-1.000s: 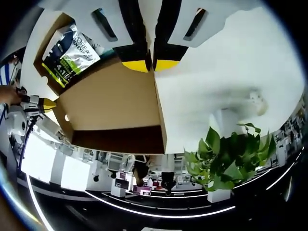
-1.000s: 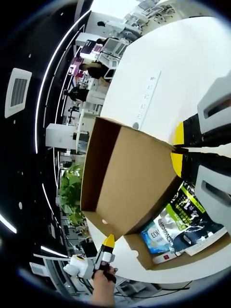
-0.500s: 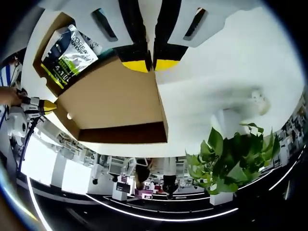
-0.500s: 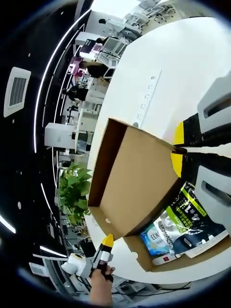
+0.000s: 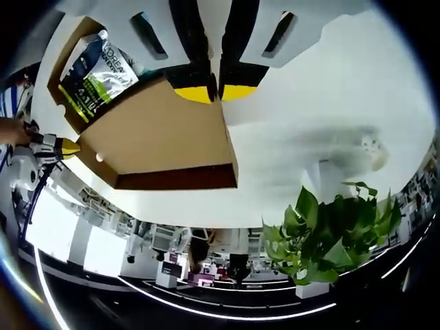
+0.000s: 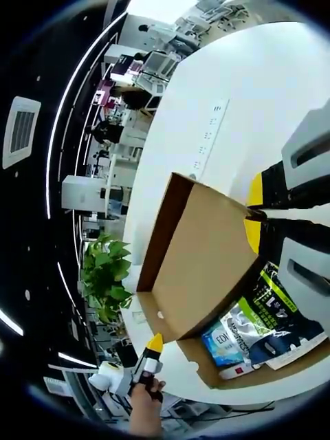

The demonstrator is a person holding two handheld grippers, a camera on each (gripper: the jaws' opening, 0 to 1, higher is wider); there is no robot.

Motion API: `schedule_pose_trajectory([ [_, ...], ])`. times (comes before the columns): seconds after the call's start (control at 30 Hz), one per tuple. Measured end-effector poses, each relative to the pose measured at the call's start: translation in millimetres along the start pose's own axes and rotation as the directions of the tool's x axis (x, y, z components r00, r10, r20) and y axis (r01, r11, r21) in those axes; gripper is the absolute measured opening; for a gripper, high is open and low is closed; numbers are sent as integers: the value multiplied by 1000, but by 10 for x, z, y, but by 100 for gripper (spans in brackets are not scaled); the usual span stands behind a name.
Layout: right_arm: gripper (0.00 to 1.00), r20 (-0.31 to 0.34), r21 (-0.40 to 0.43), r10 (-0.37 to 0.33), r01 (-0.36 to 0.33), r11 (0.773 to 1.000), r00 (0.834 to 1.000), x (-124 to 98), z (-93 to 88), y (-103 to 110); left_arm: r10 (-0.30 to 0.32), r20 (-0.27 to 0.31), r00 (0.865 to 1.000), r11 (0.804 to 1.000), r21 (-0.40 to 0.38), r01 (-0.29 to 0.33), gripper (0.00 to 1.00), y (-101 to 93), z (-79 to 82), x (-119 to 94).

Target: Operate the shoe box by opening the lid, removing the specified soft item, and placing it in the target area until the item is outside and the box remains undamaged.

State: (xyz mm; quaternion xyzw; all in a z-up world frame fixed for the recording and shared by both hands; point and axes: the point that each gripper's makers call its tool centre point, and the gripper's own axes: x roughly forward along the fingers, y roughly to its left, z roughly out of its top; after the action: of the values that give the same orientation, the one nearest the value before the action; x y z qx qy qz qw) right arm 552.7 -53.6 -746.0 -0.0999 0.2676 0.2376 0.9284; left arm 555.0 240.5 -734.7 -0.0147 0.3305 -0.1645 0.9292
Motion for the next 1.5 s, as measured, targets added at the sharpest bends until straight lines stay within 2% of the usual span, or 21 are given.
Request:
schedule_pose_trajectory([
  [0.2, 0, -11, 9, 6, -6, 1000, 1000, 31, -5, -9, 15, -9, 1000, 1000, 27, -15, 2, 23, 5, 59],
  [0.37, 0, -16, 70, 11, -10, 997, 1000, 60, -17, -44, 13, -15, 1000, 999, 37, -13, 2, 29, -1, 72],
  [0.63, 0, -28, 67, 15, -13, 998, 999, 98, -18, -35, 17, -24, 1000, 1000, 21, -16, 2, 33, -9, 104],
  [0.8, 0, -42, 77, 24, -21, 997, 999, 99, -25, -34, 33, -43, 999, 998, 59, -31, 3, 44, -4, 118],
  [0.93, 1, -47, 96, 31, -26, 995, 998, 91, -27, -28, 40, -52, 998, 996, 82, -36, 4, 62, -10, 97],
  [1.17, 6, -55, 60, 40, -36, 998, 998, 36, -42, -19, 54, -66, 996, 993, 106, -47, 6, -13, -64, -7],
  [1.5, 16, -55, 64, 67, -63, 996, 996, -98, -68, -4, 47, -42, 998, 989, 144, -40, 18, -187, -44, -176],
])
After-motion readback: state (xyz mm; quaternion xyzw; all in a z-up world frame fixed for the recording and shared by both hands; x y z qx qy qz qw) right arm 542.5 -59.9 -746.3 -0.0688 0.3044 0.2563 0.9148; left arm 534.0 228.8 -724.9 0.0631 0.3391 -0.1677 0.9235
